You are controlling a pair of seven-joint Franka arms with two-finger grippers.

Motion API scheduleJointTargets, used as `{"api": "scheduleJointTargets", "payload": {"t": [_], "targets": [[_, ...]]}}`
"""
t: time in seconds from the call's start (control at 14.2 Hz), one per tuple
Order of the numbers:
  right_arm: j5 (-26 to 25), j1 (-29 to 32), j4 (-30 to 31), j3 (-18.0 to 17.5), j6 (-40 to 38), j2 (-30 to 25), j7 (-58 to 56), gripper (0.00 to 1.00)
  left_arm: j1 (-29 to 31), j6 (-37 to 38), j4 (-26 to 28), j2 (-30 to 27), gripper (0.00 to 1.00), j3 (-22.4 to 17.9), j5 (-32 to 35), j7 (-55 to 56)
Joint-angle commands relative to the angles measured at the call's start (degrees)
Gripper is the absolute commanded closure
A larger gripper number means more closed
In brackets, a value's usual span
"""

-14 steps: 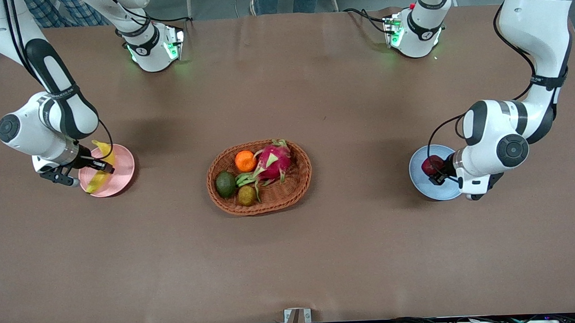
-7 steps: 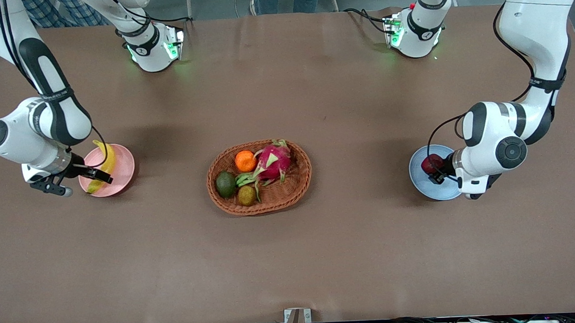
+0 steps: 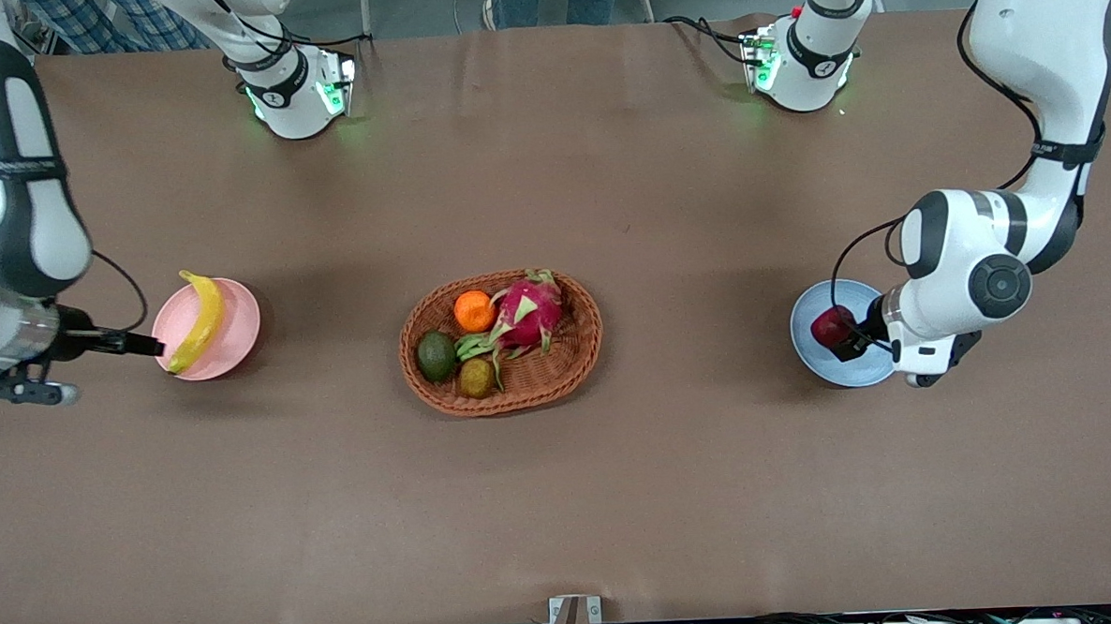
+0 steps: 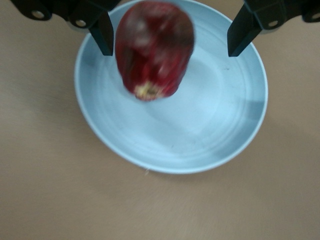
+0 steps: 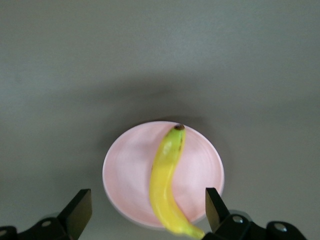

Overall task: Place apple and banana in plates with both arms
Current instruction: 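Open both grippers and lift them away from the plates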

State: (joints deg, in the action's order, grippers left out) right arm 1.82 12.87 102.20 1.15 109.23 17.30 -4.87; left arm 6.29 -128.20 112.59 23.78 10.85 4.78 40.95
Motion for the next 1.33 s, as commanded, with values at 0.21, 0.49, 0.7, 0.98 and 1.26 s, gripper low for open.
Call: {"api": "scheduleJointTargets", "payload": {"t": [0.21, 0.49, 0.7, 0.98, 1.26], "targets": [[-0.9, -0.7, -21.6, -0.3, -23.6, 0.1, 0.2, 0.00, 0.6, 2.0, 0.5, -10.0, 0.01, 0.7, 1.0, -19.4], [-1.6, -3.8, -28.0, 0.0, -31.2, 0.0, 0.4, 0.00, 1.2, 4.1, -0.3, -15.4, 0.00, 0.7, 0.3, -30.3], [-1.5, -3.8, -30.7, -0.1, -31.3, 0.1, 0.5, 0.00, 1.7, 9.5, -2.4, -20.3, 0.00, 0.8, -2.6, -33.5], [-1.0, -3.9, -31.6, -0.2, -32.7, -0.3, 0.6, 0.00, 1.5, 22.4, -14.5, -21.1, 0.01, 0.8, -3.2, -36.9], [-0.6, -4.0, -31.7, -0.6, -37.3, -2.2, 0.0, 0.00, 1.7, 25.5, -19.6, -21.6, 0.01, 0.8, -4.1, -39.8]]}}
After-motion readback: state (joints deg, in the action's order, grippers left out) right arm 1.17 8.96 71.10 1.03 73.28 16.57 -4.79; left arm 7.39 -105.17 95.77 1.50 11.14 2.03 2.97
